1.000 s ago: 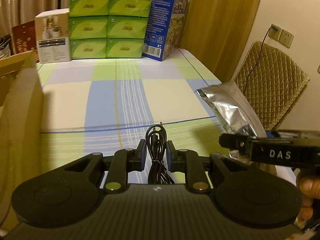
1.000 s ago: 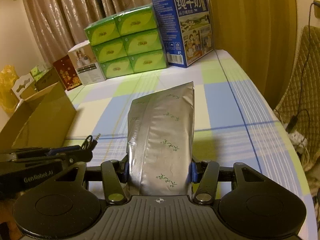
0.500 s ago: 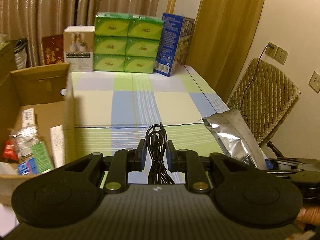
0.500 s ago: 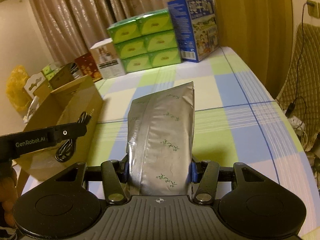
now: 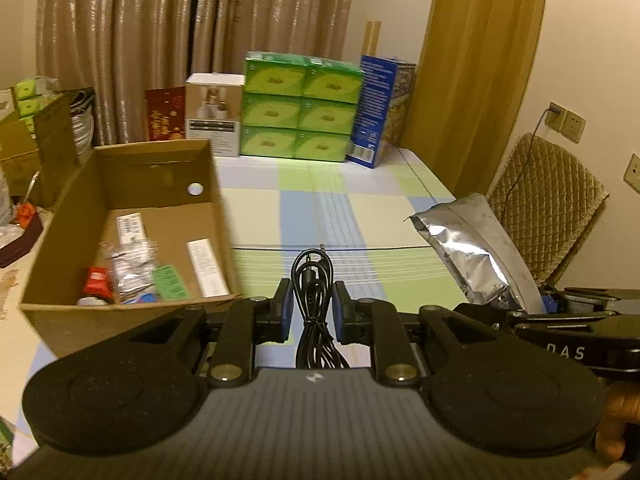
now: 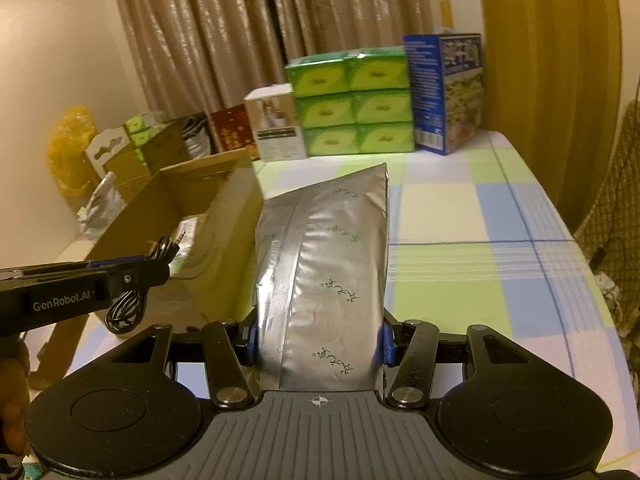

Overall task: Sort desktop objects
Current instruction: 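Carry the black cable and silver pouch over the cardboard box with both tools, then lower the black cable into the box and open the left tool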

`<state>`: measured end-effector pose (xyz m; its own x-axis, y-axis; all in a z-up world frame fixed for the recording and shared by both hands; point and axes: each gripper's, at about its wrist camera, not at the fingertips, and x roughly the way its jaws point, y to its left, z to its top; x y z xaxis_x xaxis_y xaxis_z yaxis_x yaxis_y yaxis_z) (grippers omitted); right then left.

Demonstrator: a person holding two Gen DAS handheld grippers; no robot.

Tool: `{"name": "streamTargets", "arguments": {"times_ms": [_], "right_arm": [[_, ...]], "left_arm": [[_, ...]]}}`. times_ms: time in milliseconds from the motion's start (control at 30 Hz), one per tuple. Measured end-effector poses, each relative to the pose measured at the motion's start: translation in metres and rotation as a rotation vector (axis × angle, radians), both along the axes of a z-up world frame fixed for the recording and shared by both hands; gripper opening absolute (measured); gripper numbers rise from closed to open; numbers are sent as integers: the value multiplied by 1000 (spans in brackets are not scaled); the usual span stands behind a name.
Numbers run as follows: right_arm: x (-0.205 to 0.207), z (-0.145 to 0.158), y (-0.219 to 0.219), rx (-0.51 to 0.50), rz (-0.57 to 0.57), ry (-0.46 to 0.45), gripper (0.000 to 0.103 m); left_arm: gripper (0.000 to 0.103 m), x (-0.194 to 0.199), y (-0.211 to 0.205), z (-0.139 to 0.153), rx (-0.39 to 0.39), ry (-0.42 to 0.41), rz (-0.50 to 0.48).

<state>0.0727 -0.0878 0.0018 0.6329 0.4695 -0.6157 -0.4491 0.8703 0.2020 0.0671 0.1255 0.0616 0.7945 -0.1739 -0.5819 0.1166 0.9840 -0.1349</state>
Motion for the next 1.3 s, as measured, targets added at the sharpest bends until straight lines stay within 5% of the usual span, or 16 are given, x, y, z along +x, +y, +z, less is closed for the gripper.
{"name": "streamTargets", "arguments": {"times_ms": [733, 1300], "right_arm": [[-24, 7, 95, 20, 192, -6, 50], [-16, 10, 160, 31, 291, -6, 50]], "left_arm": [[16, -37, 92, 12, 22, -7, 147], [16, -30, 142, 17, 35, 12, 207]]}}
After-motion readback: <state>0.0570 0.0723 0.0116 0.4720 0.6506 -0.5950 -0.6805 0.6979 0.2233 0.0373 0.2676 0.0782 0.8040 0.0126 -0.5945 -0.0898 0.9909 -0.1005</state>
